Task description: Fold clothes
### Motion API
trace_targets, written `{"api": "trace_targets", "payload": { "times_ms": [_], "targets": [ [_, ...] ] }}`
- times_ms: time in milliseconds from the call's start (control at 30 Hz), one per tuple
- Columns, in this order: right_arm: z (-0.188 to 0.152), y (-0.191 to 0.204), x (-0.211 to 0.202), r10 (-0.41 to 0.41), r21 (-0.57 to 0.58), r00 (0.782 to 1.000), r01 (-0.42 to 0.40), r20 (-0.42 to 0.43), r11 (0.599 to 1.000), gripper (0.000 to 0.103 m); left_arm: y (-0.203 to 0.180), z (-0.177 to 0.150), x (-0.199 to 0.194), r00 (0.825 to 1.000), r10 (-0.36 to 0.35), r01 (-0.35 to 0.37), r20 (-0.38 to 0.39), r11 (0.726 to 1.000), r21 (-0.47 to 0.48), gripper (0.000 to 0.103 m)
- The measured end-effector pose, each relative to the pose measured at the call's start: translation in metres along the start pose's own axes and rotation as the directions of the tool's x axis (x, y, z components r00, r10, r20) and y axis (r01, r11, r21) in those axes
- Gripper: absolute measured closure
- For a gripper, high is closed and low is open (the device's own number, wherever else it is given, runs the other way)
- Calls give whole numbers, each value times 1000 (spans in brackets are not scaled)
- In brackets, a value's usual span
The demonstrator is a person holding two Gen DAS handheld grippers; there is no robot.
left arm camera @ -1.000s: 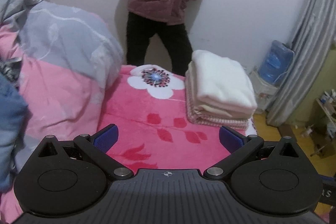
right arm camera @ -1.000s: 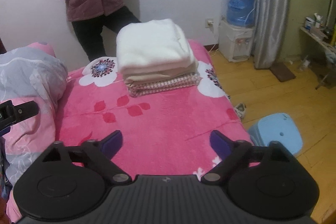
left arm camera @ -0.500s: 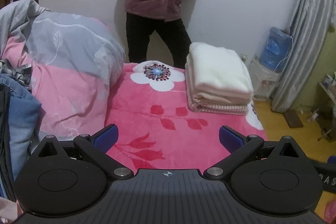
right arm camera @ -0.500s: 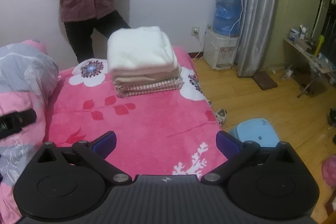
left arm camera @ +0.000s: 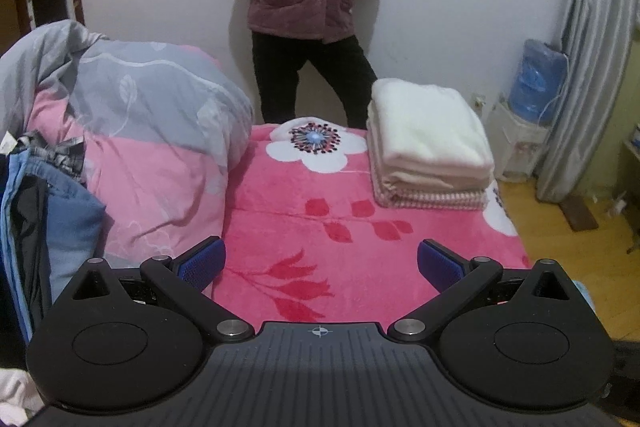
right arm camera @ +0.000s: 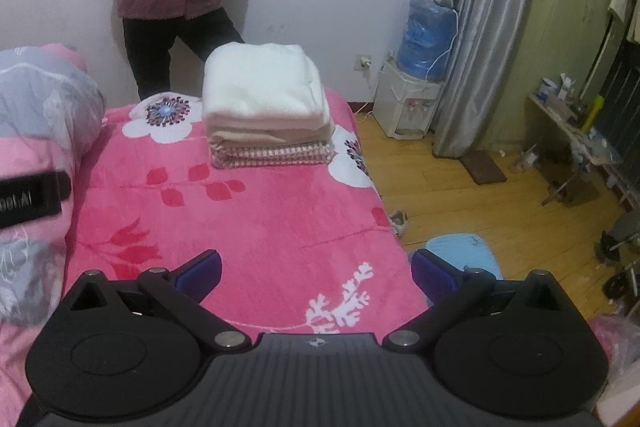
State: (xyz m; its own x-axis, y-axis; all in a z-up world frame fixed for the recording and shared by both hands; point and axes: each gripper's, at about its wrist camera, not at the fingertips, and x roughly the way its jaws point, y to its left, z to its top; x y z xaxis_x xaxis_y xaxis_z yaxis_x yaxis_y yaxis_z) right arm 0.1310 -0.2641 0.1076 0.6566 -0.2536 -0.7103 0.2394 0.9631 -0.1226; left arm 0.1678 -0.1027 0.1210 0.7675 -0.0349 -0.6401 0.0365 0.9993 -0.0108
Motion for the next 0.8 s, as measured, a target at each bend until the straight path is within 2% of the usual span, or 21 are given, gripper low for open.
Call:
{"api": "trace_targets", "payload": {
  "times_ms": [800],
  "targets": [
    [-12,-14,-8,-1,31,1000,2,-21,1000,0,-14,-7,-14,1000,-10,10,-4,1000,10,0]
  ]
}}
